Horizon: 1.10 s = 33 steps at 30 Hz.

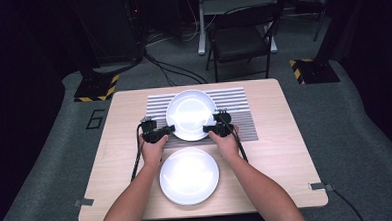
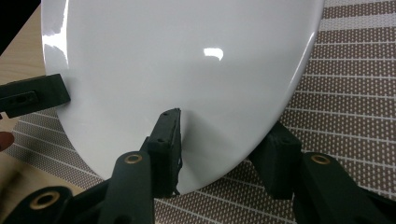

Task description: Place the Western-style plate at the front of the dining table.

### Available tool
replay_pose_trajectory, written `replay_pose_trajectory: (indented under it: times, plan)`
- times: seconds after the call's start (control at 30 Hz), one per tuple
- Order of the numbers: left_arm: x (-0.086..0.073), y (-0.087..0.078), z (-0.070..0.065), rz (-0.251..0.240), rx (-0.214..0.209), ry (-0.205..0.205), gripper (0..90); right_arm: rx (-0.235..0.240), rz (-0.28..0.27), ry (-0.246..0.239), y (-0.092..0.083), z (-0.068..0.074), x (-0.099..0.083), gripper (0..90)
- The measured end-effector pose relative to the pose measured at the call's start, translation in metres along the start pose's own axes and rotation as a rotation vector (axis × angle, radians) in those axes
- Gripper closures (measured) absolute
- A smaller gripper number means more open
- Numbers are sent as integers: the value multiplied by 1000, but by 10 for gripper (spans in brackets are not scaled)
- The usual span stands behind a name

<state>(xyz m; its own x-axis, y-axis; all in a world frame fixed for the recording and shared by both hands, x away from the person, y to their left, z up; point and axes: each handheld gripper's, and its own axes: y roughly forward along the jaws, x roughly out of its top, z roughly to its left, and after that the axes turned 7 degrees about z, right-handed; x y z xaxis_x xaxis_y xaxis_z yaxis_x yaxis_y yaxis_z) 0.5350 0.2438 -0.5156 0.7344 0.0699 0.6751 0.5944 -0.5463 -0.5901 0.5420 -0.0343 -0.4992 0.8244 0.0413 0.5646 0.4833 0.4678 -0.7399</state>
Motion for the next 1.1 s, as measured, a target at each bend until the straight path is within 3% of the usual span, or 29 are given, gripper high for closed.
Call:
replay_pose_trajectory:
  times: [0.3,0.47,0.67,0.93,1.07,1.1]
  plan:
    - [0,6,0,31,7,5,693,-7,16,16,5,-7,-1,545]
    - [-1,11,2,55,5,-22,692,-27,28,30,9,-8,-3,536]
    - [0,12,6,50,5,-56,685,-33,21,23,10,-8,-4,545]
    - [1,11,8,45,16,-66,678,-67,13,7,11,-7,-4,566]
    - [3,13,7,46,6,-65,675,-54,13,32,10,-8,-4,570]
    - [3,14,6,40,5,-71,670,-46,15,65,10,-9,-3,571]
